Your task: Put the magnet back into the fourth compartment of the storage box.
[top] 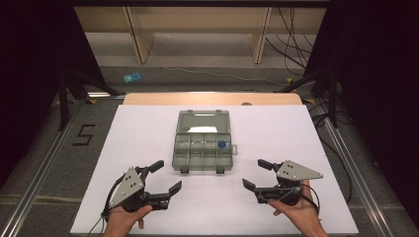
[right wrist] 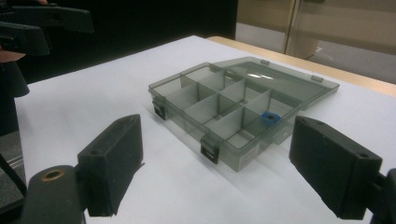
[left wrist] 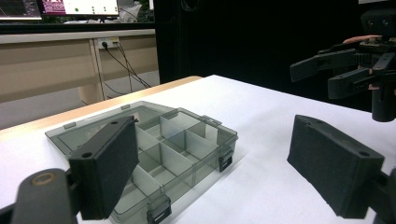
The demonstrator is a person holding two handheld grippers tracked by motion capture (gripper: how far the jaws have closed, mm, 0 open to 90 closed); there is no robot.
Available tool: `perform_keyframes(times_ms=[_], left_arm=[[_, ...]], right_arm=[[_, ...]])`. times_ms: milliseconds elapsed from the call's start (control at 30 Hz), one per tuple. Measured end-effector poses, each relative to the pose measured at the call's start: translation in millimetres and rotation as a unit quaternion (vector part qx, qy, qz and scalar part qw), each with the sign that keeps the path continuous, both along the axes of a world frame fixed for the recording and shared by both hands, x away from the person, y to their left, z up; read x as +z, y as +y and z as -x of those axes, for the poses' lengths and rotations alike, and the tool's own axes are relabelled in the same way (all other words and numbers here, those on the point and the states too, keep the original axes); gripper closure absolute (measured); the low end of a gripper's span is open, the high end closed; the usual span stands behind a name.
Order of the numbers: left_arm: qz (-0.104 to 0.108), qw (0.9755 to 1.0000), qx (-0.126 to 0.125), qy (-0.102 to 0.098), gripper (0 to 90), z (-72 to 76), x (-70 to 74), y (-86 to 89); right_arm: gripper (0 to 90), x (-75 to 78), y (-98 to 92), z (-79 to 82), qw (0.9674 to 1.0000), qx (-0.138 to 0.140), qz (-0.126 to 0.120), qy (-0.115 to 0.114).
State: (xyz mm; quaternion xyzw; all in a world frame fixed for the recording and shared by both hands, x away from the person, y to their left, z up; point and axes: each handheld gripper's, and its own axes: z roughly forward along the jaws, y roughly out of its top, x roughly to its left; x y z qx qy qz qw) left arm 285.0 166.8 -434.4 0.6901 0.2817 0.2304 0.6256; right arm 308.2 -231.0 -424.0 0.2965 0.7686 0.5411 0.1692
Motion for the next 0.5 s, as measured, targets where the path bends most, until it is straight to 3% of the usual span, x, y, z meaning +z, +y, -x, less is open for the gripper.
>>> perform_keyframes(times_ms=[233, 367, 467, 500], left_arm=[[0.001, 1.0, -0.002, -0.001, 15.7, -0.6, -0.5, -0.5], [-0.003, 1.0, -0.001, -0.001, 15.7, -0.5, -0.4, -0.6], [-0.002, 1.0, -0.001, 0.001, 15.7, -0.2, -0.6, -1.0], [-0.002, 1.0, -0.001, 0.001, 15.7, -0.2, -0.7, -1.0]], right_arm=[[17.7, -3.4, -3.5, 5.5, 0.9998, -0.011, -0.008, -0.011], [16.7, -3.9, -6.4, 11.1, 0.9999, -0.013, -0.007, -0.001], [16.7, -5.9, -7.5, 13.0, 0.9997, -0.013, -0.018, -0.009], [16.7, -5.2, -9.5, 13.9, 0.9997, -0.019, -0.009, -0.014]])
